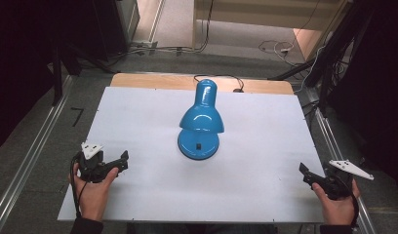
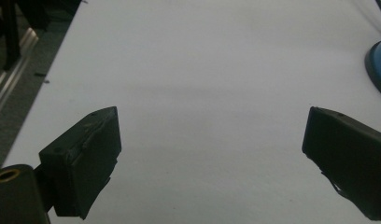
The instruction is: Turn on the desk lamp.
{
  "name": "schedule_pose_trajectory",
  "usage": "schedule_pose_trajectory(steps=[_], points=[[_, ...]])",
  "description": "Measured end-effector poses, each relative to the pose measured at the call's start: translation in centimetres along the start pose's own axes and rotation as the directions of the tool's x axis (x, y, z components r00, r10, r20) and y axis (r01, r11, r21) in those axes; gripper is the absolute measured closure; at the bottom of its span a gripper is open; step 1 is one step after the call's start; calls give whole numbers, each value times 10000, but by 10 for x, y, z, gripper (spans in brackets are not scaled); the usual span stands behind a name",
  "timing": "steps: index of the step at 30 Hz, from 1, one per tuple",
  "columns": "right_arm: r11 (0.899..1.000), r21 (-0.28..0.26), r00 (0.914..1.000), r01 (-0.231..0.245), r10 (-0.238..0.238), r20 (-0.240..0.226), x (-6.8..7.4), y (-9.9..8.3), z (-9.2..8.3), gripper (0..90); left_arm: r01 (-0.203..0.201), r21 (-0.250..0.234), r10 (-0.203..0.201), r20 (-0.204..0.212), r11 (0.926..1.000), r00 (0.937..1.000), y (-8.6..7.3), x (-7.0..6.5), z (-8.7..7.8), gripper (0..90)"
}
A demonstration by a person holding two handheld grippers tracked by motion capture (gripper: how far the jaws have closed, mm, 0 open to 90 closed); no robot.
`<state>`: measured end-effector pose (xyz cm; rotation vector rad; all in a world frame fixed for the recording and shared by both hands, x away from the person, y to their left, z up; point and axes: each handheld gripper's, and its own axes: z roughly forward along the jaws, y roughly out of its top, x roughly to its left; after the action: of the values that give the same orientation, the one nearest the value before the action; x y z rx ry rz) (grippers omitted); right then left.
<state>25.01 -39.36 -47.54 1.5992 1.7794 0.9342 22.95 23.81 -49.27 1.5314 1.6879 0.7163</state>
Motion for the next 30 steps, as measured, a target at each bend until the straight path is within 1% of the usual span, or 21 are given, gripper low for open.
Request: schedule_pose_trajectory(steps=[2,3,4,5,6,8,11,12,13,14,18,21,25,30], points=[[9997,196,9998,141,-138,-175,2,0,4,131,-63,64,63,-24,10000,10000,-1,0,1,48],[9992,276,9993,301,-295,-217,4,0,5,132,-92,45,92,-43,9999,9999,-1,-1,2,48],[9990,330,9993,296,-288,-253,6,0,6,131,-120,60,120,-21,9999,9999,-1,-2,3,48],[9988,329,9987,356,-344,-370,7,0,8,132,-120,60,120,-21,9999,9999,-1,-2,3,48],[9988,329,9987,356,-344,-370,7,0,8,132,-124,40,124,-11,9999,9999,-1,-2,3,48],[9986,385,9980,353,-332,-539,11,1,9,131,-231,64,231,47,9997,9997,0,-3,4,49],[9979,449,9971,468,-440,-619,16,2,11,131,-296,150,296,32,9994,9996,-1,-3,5,49],[9971,450,9955,611,-576,-746,19,3,12,131,-327,177,327,20,9993,9995,-1,-3,5,49],[9970,469,9954,619,-582,-767,21,4,12,131,-315,164,314,21,9994,9995,-2,-3,5,49],[9963,440,9945,739,-703,-774,22,4,13,131,-281,126,280,28,9995,9996,-1,-2,5,49],[9960,557,9944,697,-650,-832,26,5,15,131,-274,150,274,38,9995,9996,-2,-2,6,55],[9959,522,9937,734,-686,-882,27,6,16,131,-339,182,337,110,9993,9994,-2,-2,6,55],[9947,491,9915,901,-849,-989,33,8,17,131,-319,145,318,110,9994,9994,-2,-3,7,55],[9949,520,9900,861,-796,-1164,36,10,18,132,-334,106,333,94,9994,9994,-2,-3,6,55]])
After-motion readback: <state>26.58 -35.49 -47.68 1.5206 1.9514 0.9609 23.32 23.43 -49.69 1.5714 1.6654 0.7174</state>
